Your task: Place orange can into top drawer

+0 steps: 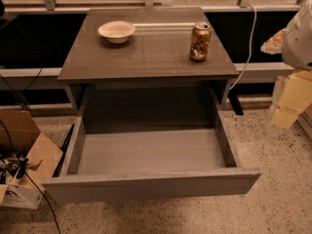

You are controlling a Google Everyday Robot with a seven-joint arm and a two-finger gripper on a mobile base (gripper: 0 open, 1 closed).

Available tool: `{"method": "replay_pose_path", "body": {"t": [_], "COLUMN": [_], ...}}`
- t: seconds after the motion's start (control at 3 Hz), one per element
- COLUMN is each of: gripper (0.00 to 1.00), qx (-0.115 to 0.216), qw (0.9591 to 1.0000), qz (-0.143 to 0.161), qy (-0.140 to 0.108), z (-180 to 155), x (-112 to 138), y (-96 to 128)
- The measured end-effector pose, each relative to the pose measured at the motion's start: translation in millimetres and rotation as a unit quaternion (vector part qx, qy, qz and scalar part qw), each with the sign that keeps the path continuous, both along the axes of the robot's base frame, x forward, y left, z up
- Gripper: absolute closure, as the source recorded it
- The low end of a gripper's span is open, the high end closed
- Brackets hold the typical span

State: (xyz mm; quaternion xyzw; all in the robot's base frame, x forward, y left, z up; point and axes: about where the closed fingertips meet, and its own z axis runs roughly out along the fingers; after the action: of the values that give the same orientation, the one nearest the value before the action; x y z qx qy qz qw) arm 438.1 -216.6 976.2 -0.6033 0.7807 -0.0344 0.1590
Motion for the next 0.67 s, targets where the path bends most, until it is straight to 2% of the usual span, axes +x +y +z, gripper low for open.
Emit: {"method": "replay_pose_path", "body": {"t": [0.33, 0.67], "gripper": [0.00, 0.00], "qx": [0.000, 0.031], "qw": [1.0000, 0.9992], "qz": [0.000, -0.018], "qy": [0.000, -0.016], "z": [0, -1], "x": [0, 18], "y": [0, 5]}}
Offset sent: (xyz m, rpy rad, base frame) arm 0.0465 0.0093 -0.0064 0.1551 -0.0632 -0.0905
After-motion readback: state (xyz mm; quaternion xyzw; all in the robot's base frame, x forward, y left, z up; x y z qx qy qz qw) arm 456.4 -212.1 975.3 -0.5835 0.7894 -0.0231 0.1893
